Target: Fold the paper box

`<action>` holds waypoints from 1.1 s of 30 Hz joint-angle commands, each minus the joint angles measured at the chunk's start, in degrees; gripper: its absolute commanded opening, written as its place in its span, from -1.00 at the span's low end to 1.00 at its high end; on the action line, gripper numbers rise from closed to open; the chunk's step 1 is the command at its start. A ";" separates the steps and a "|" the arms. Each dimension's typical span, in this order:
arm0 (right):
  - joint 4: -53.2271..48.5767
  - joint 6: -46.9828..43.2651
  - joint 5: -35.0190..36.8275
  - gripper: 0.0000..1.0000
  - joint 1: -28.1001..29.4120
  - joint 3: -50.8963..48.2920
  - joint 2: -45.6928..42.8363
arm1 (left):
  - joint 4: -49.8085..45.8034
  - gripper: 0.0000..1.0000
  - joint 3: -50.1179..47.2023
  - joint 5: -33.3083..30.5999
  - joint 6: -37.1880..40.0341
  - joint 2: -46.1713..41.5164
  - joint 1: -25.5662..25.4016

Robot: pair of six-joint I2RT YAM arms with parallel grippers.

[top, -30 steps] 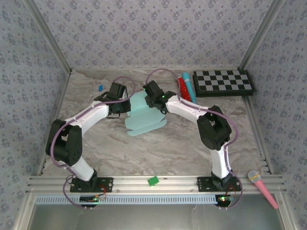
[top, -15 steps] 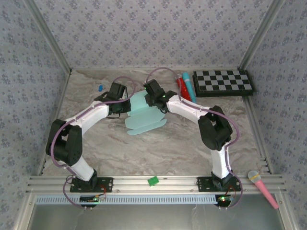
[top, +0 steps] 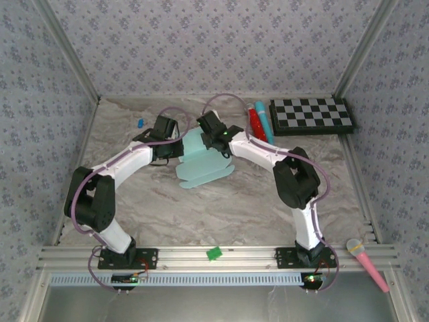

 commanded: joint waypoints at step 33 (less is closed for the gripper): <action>-3.13 -0.16 -1.50 -0.29 -0.81 0.12 -0.03 | -4.49 -1.00 1.65 -1.37 -0.41 1.01 0.03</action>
